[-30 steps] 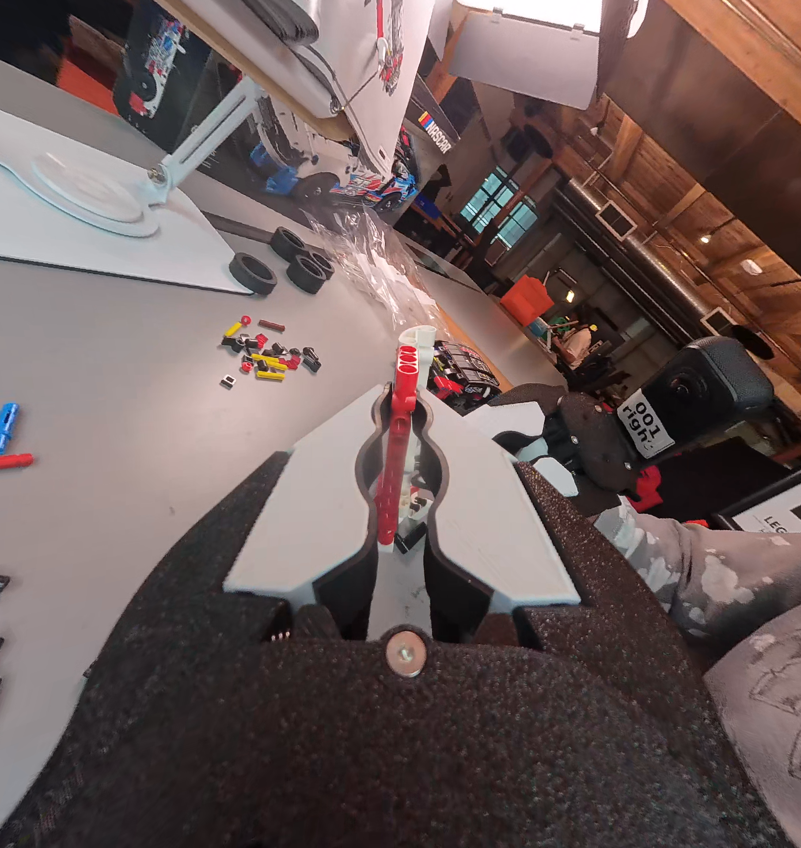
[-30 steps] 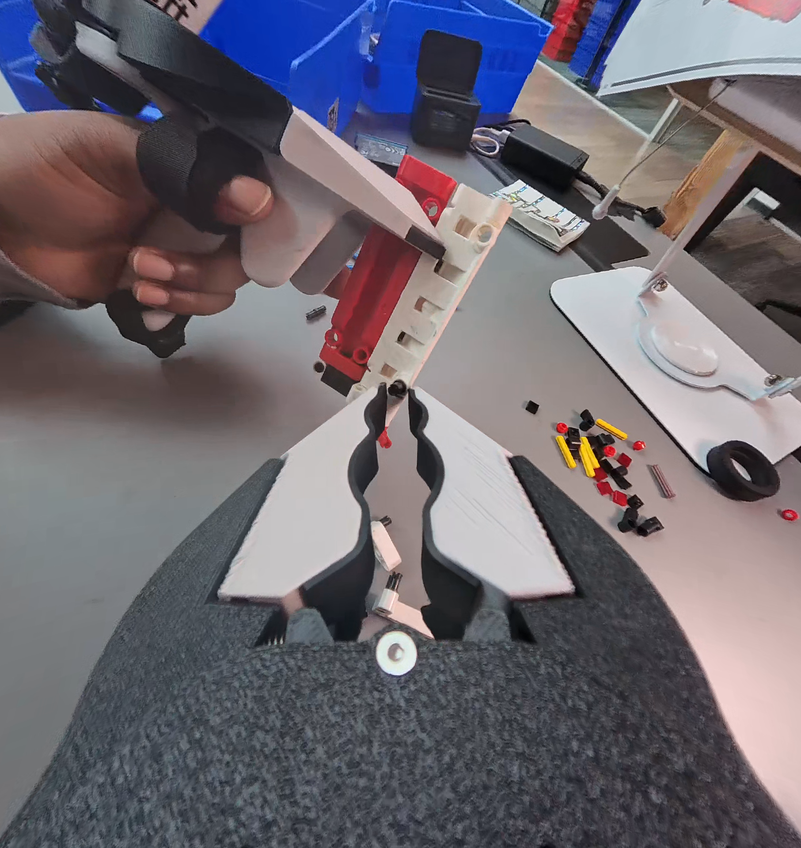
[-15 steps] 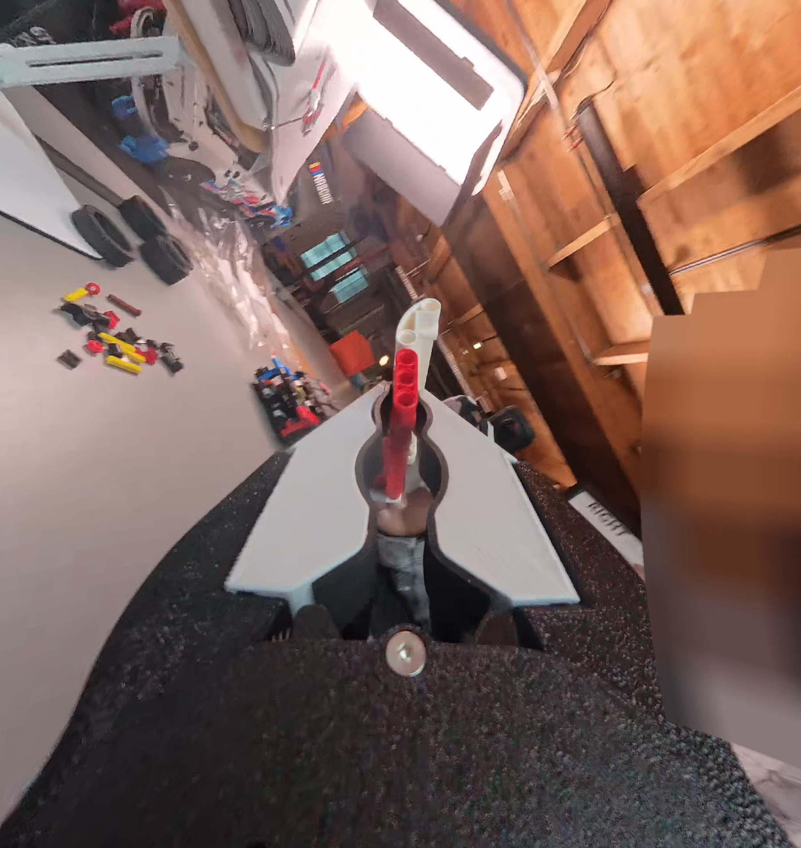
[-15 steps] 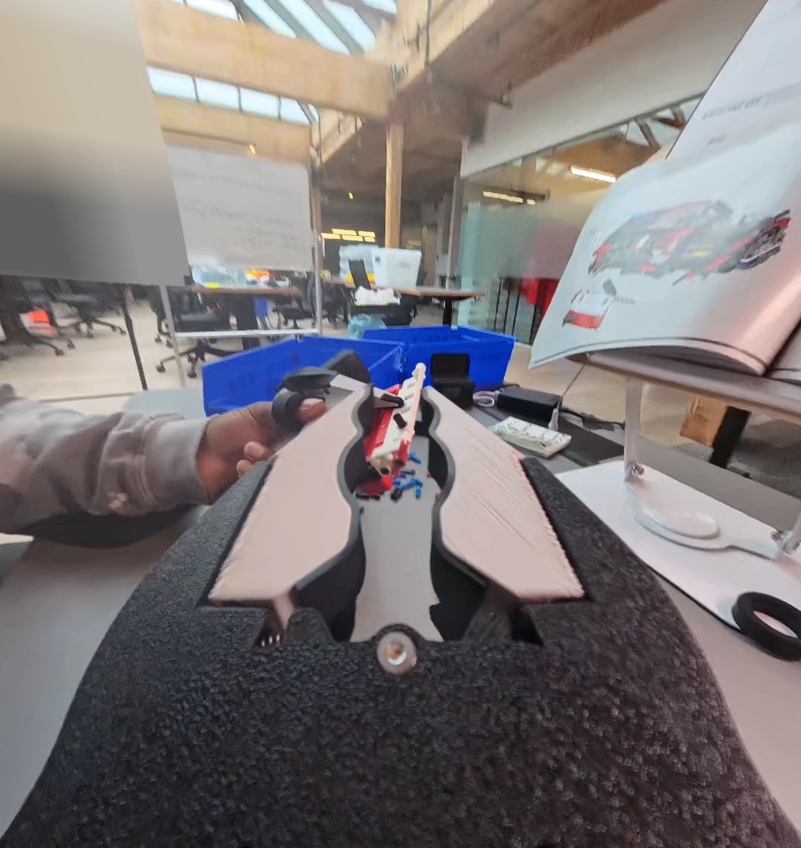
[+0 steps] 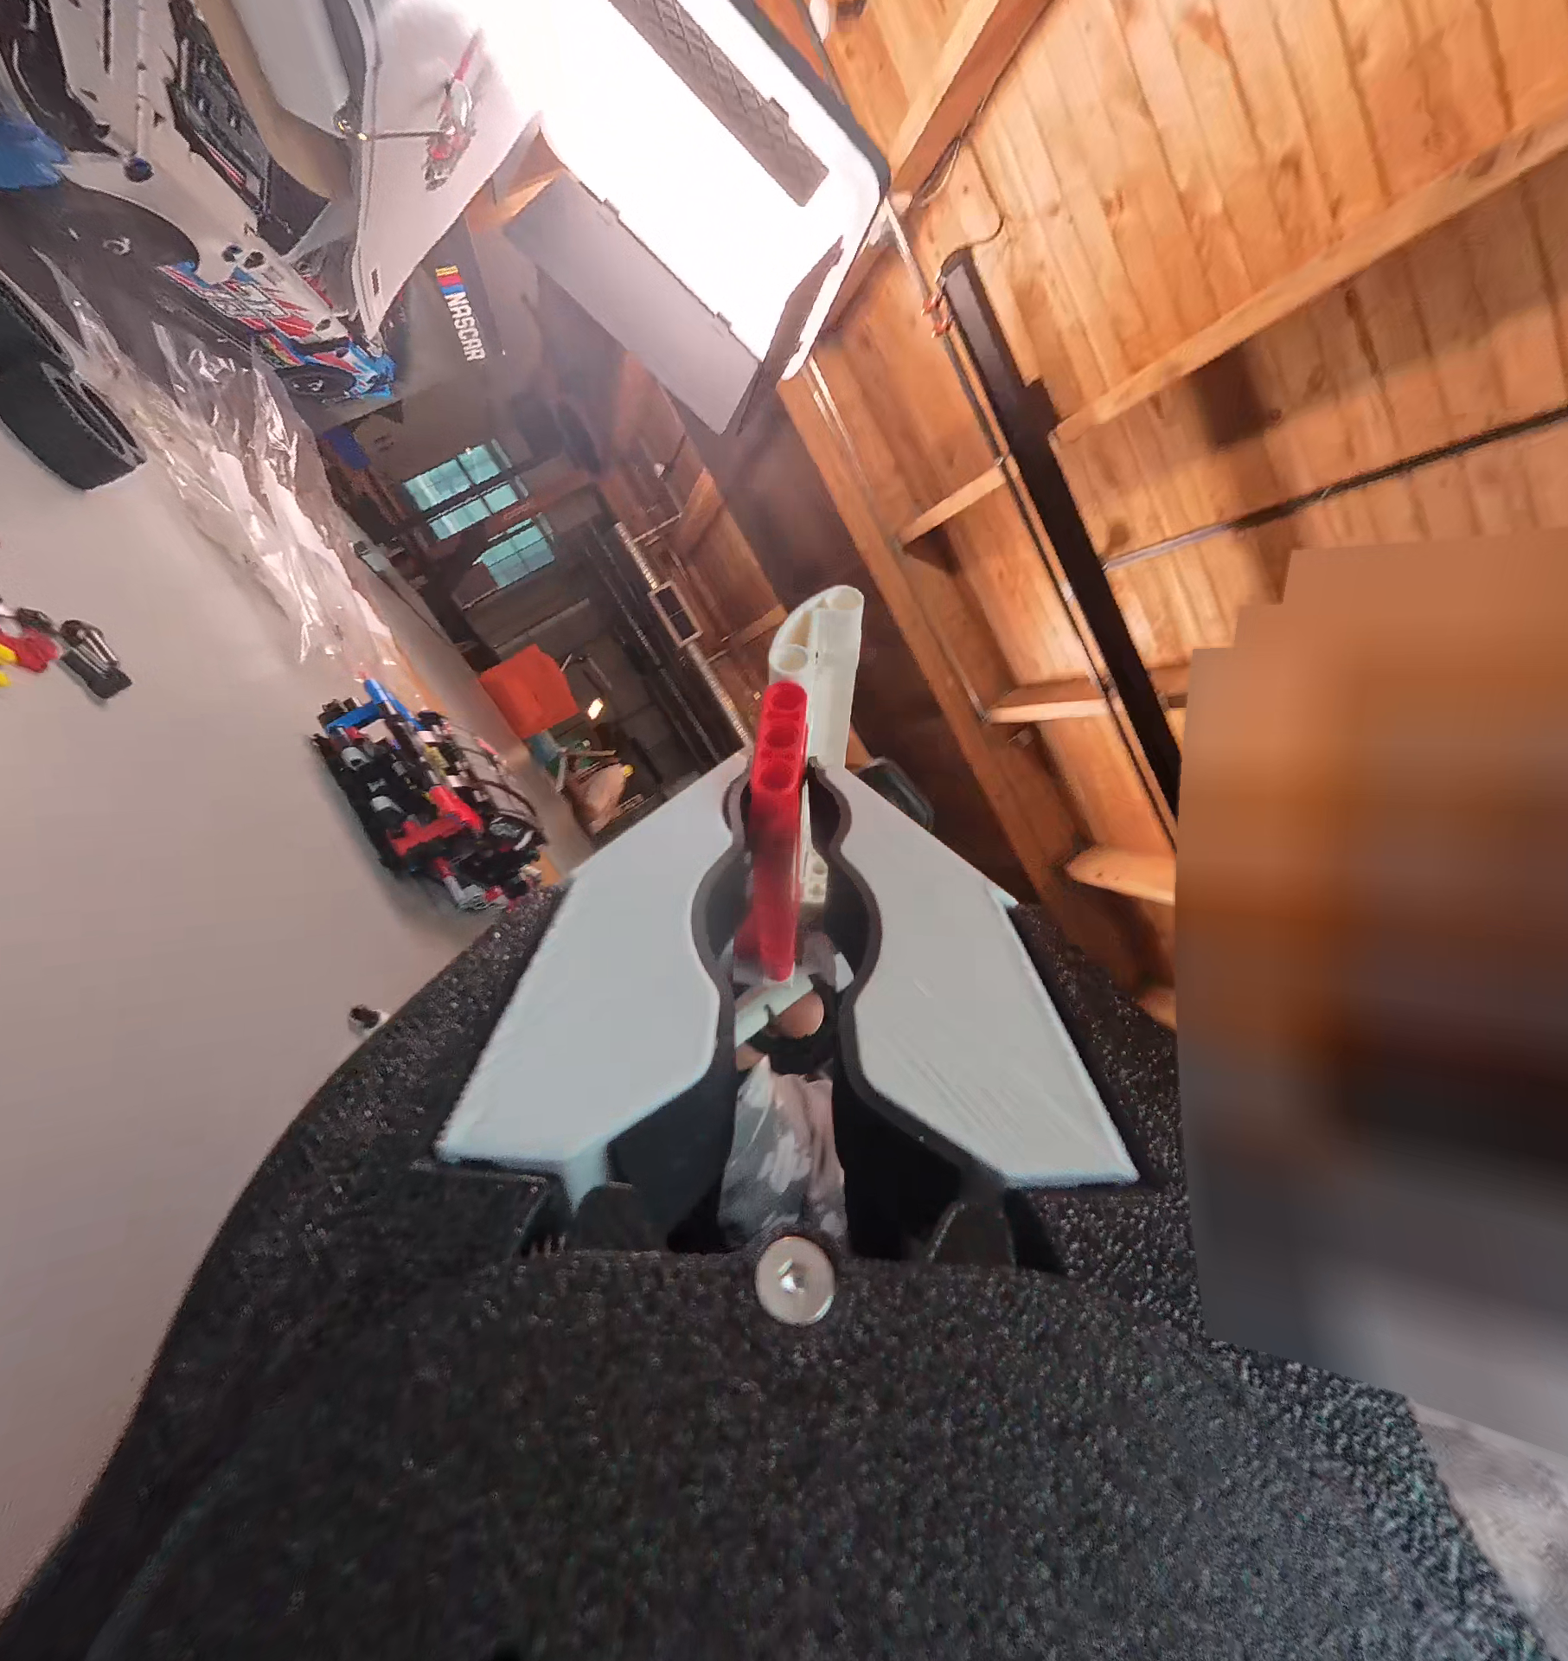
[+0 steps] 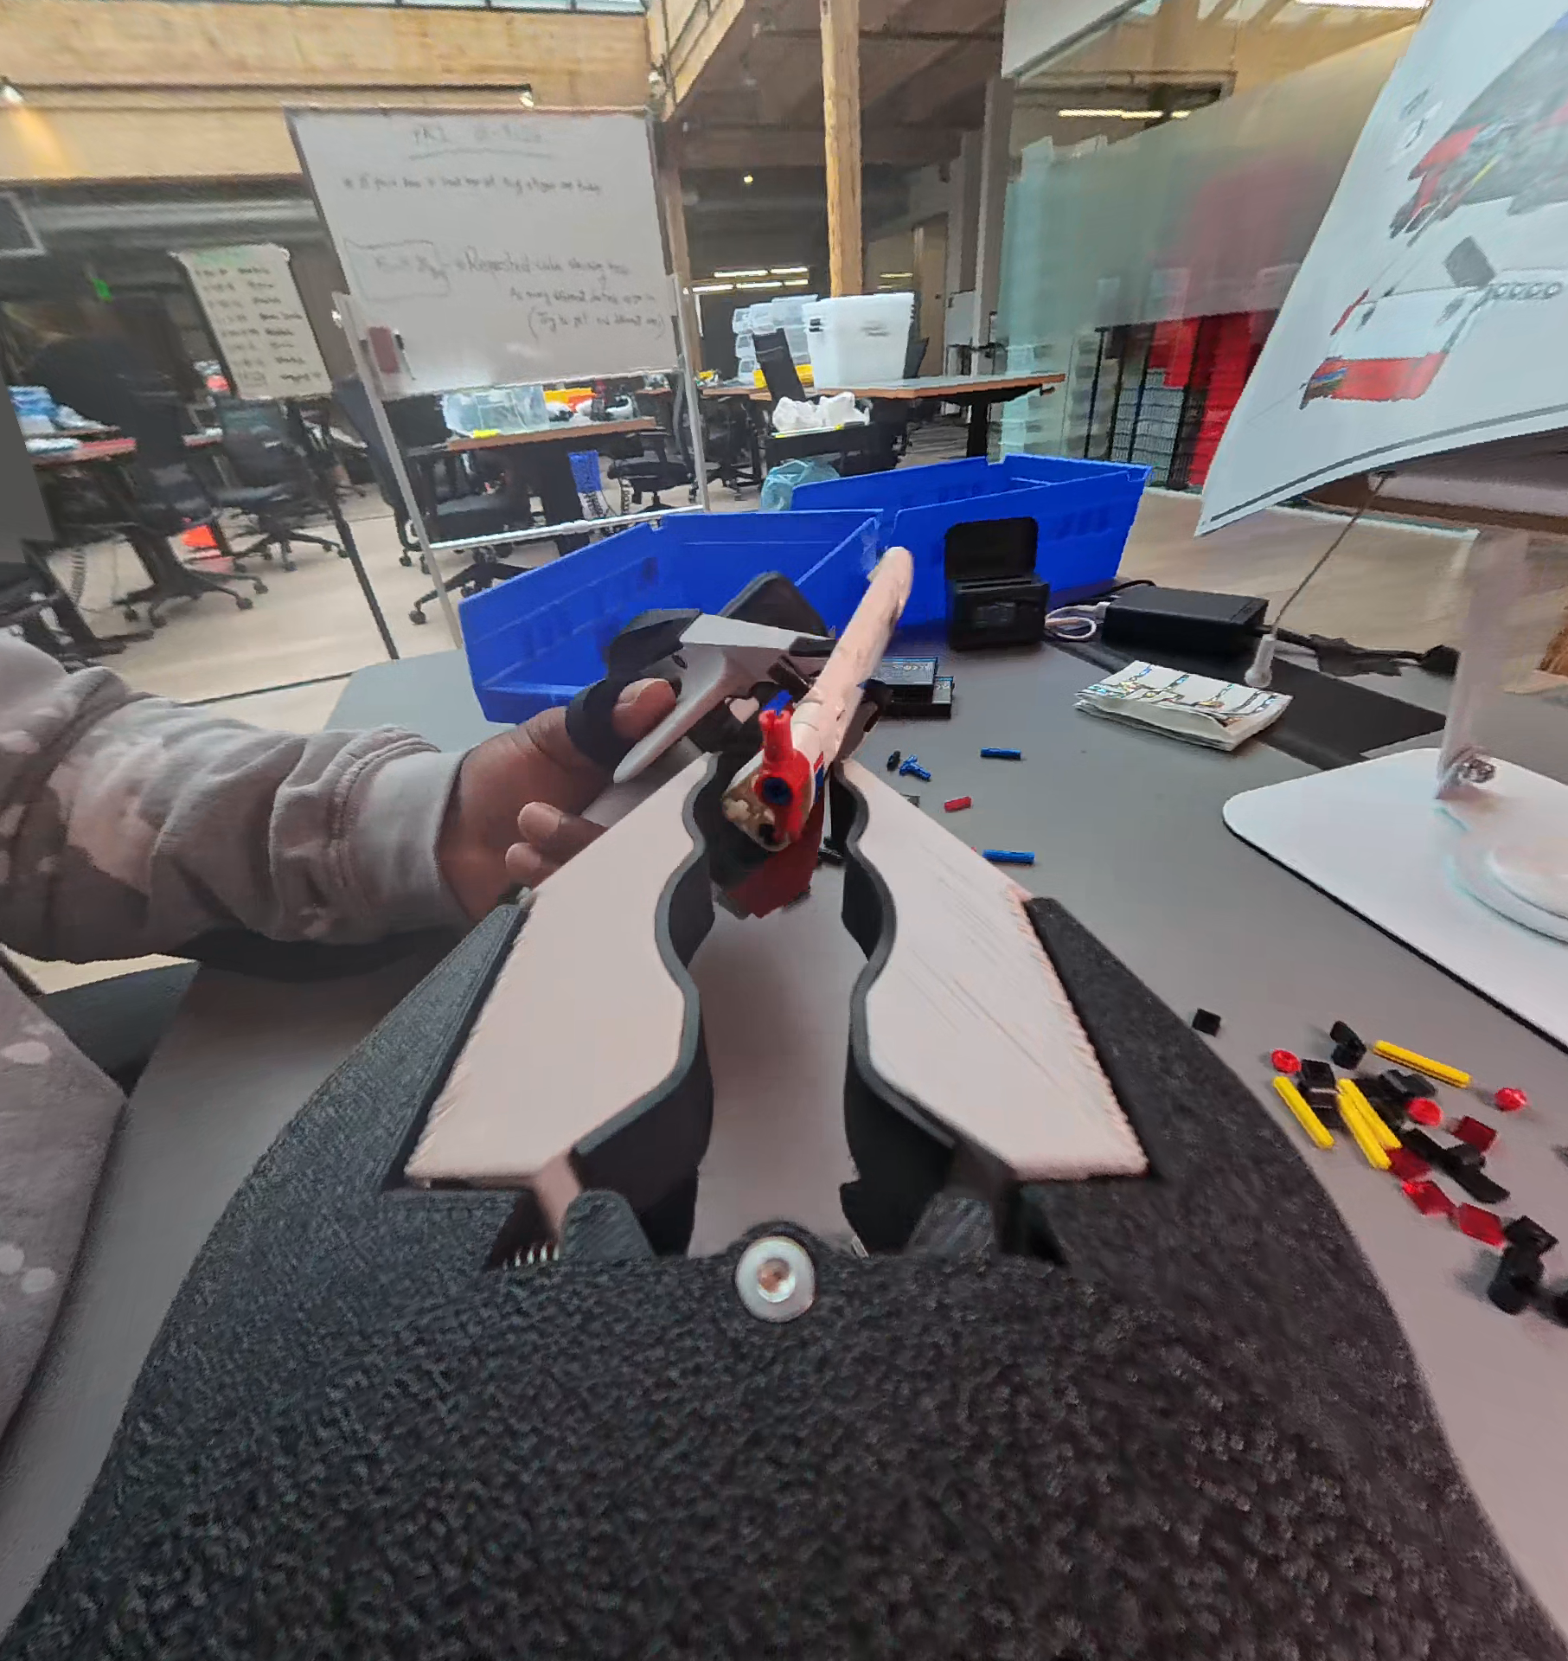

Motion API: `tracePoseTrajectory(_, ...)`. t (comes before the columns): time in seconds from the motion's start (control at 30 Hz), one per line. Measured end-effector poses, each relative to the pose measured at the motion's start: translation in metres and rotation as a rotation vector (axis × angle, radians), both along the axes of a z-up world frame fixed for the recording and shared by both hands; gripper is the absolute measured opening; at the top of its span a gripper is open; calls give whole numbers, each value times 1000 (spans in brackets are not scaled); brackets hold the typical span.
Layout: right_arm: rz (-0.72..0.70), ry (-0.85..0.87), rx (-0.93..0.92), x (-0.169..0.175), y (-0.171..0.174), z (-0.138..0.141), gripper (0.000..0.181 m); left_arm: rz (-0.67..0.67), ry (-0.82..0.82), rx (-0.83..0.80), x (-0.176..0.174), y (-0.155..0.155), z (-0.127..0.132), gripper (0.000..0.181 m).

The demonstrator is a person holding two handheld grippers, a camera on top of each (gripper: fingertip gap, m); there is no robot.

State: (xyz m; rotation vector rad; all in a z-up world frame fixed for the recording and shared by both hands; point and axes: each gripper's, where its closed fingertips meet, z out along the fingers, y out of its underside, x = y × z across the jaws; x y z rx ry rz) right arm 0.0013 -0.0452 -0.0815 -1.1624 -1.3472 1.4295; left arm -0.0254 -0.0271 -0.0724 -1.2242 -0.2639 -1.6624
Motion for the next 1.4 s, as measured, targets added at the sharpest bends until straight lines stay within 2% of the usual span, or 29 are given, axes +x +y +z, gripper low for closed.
tracePoseTrajectory(0.03,9,-6,9,5,4,1,19,3,81,14,1,-1,-1,8)
tracePoseTrajectory(0.1,58,-78,38,14,9,-3,17,20,275,42,-2,-2,-1,26)
tracePoseTrajectory(0.17,85,-178,128,23,11,-16,16,40,561,95,-3,-7,-5,32)
tracePoseTrajectory(0.2,73,-193,181,24,13,-20,16,19,727,127,3,-12,-11,32)
tracePoseTrajectory(0.27,133,-236,200,26,1,-29,16,-89,995,176,22,-24,-29,39)
tracePoseTrajectory(0.37,227,-268,191,24,-22,-40,16,-186,1216,241,49,-36,-56,42)
tracePoseTrajectory(0.47,288,-287,174,25,-35,-46,17,-291,1287,238,65,-47,-78,14)
tracePoseTrajectory(0.57,303,-237,176,28,-36,-41,18,-348,1198,224,68,-55,-75,7)
tracePoseTrajectory(0.7,346,-140,132,38,-33,-20,20,-409,1125,219,72,-63,-74,7)
tracePoseTrajectory(1.0,430,-139,128,46,-44,-24,8,-534,1075,182,82,-77,-82,7)
tracePoseTrajectory(1.13,392,-165,69,39,-38,-26,7,-485,1052,209,84,-74,-71,41)
tracePoseTrajectory(1.23,400,-212,74,35,-44,-39,7,-435,996,202,86,-67,-60,34)
tracePoseTrajectory(1.3,428,-221,54,35,-50,-42,7,-443,1004,169,84,-65,-66,14)
tracePoseTrajectory(1.4,457,-223,52,37,-55,-44,6,-480,1006,170,84,-71,-69,14)
